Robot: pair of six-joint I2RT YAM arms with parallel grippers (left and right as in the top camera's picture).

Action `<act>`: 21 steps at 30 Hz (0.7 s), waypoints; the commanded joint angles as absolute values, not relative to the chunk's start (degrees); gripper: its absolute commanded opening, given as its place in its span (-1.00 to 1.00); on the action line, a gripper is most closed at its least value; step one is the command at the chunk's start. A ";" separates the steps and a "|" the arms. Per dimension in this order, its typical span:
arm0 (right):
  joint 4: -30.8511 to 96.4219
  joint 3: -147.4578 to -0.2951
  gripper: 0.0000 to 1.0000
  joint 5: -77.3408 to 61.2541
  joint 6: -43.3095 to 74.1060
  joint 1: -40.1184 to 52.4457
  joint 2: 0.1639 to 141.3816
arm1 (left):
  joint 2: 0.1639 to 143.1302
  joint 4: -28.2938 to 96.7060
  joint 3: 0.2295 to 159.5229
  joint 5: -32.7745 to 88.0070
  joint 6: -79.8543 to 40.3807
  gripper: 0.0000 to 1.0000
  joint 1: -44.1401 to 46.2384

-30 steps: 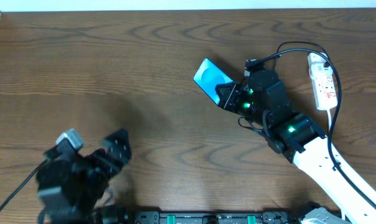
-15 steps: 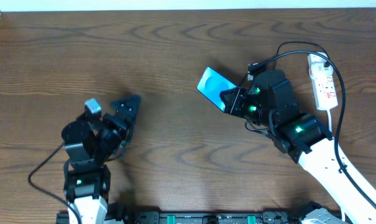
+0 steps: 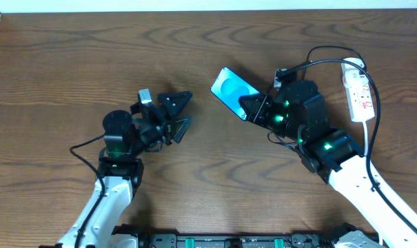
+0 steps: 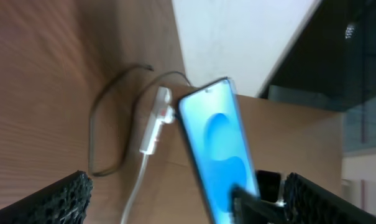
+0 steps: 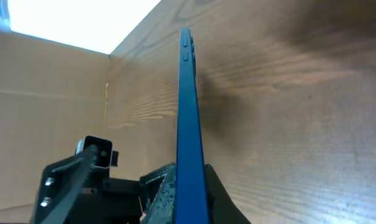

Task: Plug charger to phone and switch on socket
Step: 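Bring the left gripper back to the phone held by right gripper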

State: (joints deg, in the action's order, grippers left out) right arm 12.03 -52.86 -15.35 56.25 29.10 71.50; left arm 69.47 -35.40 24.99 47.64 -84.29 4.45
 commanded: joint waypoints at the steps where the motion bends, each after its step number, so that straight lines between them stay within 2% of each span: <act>1: 10.61 -52.31 -0.98 -15.44 62.63 29.36 70.37 | 70.54 -37.69 25.52 47.68 -92.03 0.96 4.82; 9: 4.75 -50.61 -0.98 -14.35 75.35 32.60 71.66 | 70.52 -37.63 25.52 46.44 -98.52 0.98 4.86; 17: 2.68 -50.61 -0.98 -13.43 78.81 36.36 73.56 | 70.52 -37.63 25.52 43.83 -105.80 0.98 4.86; 21: 0.95 -50.61 -0.98 -13.43 83.66 38.52 75.70 | 70.52 -37.63 25.52 41.10 -105.75 0.98 5.21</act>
State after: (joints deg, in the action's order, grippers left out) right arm 2.48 -50.48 -13.85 79.13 36.88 74.61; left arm 70.41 -37.36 24.99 43.59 -103.74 4.75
